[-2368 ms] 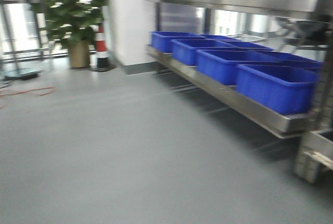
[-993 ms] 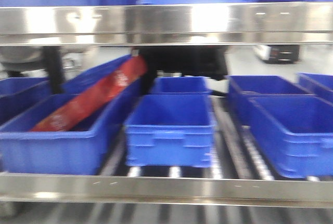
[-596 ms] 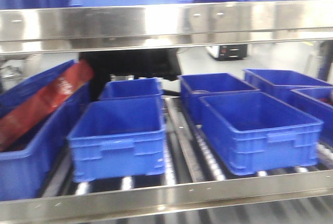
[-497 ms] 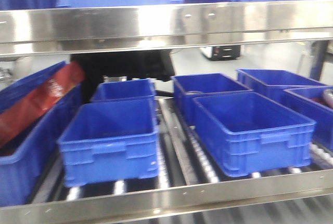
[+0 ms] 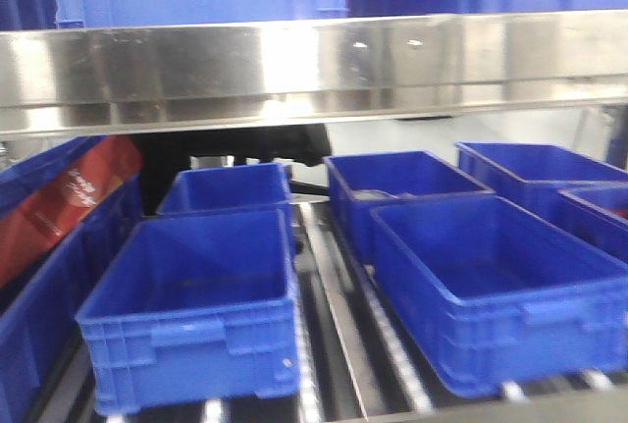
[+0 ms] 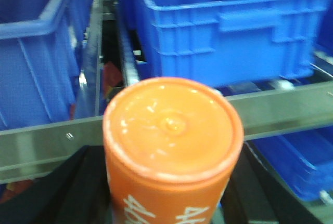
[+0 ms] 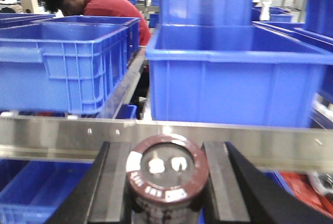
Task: Place cylindrical capacitor in blue bin on shelf
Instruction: 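Hold both cylinders while driving up to the shelf of blue bins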
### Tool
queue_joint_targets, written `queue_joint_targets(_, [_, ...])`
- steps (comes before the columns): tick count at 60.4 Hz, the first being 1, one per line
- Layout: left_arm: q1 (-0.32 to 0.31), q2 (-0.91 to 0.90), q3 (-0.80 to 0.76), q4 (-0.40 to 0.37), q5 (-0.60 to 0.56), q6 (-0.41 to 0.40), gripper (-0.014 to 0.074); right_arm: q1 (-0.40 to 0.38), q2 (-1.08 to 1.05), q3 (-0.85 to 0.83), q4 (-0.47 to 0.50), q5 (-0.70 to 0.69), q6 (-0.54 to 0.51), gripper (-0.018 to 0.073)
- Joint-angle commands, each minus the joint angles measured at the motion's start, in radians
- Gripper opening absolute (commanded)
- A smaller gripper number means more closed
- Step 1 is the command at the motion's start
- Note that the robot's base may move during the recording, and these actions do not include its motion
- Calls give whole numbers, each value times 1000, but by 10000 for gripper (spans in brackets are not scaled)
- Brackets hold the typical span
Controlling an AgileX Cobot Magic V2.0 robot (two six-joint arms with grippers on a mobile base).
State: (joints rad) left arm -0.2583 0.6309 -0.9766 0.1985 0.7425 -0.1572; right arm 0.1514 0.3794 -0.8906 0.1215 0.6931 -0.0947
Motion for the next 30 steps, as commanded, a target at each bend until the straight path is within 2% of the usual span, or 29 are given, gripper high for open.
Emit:
queue_joint_targets(1, [-5,-3,-6,-2,-27,-5,-111,0,-2,-8,-1,-22,-2,-162])
queue_joint_targets(30, [-5,-3,-6,-2,-27,-5,-111,0,-2,-8,-1,-22,-2,-162])
